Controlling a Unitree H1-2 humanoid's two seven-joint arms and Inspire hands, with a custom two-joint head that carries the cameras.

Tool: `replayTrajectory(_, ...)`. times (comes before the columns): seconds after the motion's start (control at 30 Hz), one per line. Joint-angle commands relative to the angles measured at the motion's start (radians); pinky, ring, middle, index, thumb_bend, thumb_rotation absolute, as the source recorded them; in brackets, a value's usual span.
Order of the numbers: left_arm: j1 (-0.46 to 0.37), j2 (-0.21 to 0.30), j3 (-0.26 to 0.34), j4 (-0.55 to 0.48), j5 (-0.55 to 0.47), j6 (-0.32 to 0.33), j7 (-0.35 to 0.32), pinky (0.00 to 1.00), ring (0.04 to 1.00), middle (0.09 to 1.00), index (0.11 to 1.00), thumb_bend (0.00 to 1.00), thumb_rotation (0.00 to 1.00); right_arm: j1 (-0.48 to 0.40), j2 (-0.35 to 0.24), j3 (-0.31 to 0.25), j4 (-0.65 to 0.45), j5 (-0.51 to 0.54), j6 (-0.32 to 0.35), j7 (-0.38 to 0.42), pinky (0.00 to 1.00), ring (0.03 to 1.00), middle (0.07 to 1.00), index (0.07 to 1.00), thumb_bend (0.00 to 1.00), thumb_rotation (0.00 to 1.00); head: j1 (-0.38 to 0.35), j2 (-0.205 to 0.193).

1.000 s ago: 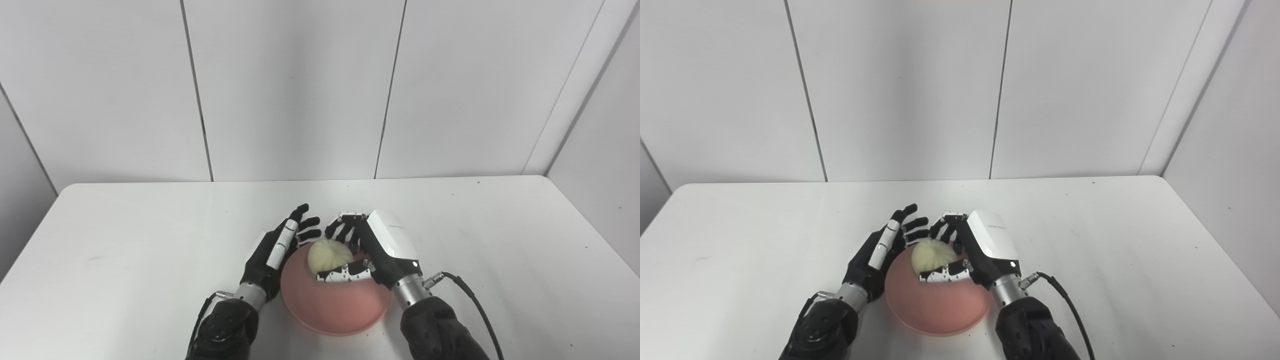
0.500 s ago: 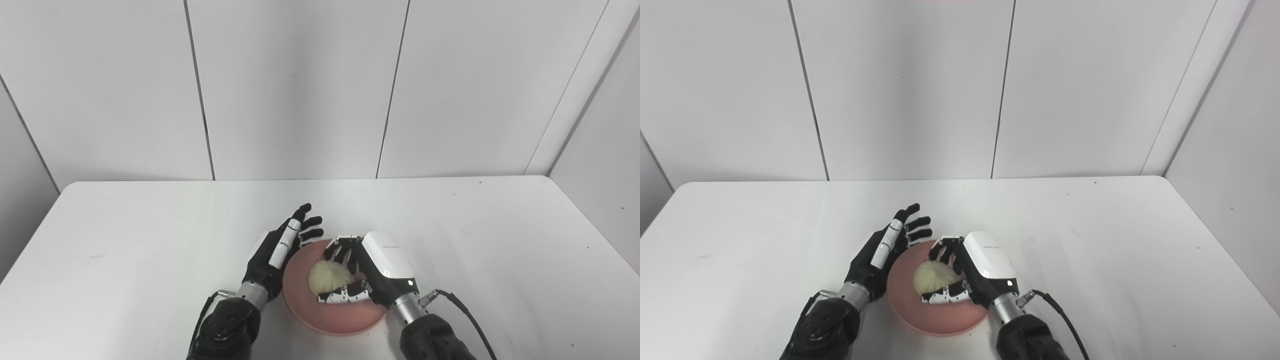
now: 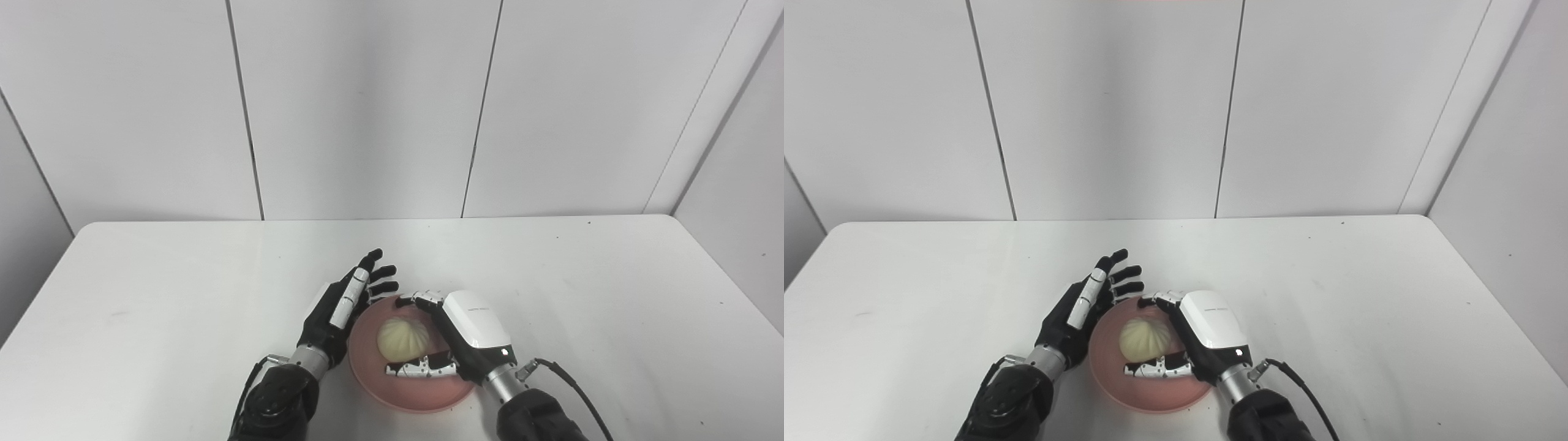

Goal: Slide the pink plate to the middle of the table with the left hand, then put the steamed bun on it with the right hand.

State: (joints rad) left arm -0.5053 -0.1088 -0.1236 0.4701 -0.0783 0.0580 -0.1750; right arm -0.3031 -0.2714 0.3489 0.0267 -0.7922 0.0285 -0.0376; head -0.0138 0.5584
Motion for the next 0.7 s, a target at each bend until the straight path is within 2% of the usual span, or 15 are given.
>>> replayTrajectory(0.0, 0.023, 0.008, -0.005, 0.007, 0.007, 0.049, -0.011, 0.73, 0.796, 0.847, 0.904, 0.72, 0.9, -0.018, -0.002, -0.019, -0.051, 0.012, -0.024, -0.007, 0.68, 0.767, 0.798, 0.726, 0.82, 0.54, 0.001, 0.0)
replayTrajectory(0.23, 0.036, 0.01, 0.001, -0.015, 0.004, 0.048, -0.012, 0.74, 0.813, 0.849, 0.903, 0.71, 0.89, 0.011, 0.022, -0.065, -0.118, 0.059, -0.045, -0.039, 0.65, 0.756, 0.801, 0.744, 0.8, 0.59, 0.0, 0.005)
replayTrajectory(0.37, 0.049, 0.014, 0.009, -0.029, 0.01, 0.017, 0.0, 0.75, 0.794, 0.83, 0.886, 0.72, 0.89, 0.037, 0.064, -0.126, -0.135, 0.134, -0.114, -0.125, 0.62, 0.754, 0.802, 0.767, 0.71, 0.76, -0.016, 0.005)
replayTrajectory(0.47, 0.06, 0.022, 0.011, -0.042, 0.028, -0.015, 0.014, 0.74, 0.786, 0.829, 0.887, 0.71, 0.89, 0.038, 0.094, -0.163, -0.112, 0.162, -0.176, -0.201, 0.64, 0.762, 0.801, 0.781, 0.7, 0.81, -0.038, 0.005)
replayTrajectory(0.53, 0.066, 0.026, 0.016, -0.048, 0.042, -0.046, 0.027, 0.74, 0.81, 0.834, 0.882, 0.71, 0.9, 0.036, 0.126, -0.195, -0.095, 0.209, -0.2, -0.238, 0.7, 0.789, 0.821, 0.816, 0.69, 0.85, -0.052, 0.004)
replayTrajectory(0.67, 0.079, 0.025, 0.026, -0.076, 0.074, -0.068, 0.069, 0.77, 0.84, 0.847, 0.888, 0.7, 0.9, 0.025, 0.176, -0.254, -0.043, 0.301, -0.23, -0.274, 0.69, 0.773, 0.827, 0.846, 0.64, 0.95, -0.074, 0.004)
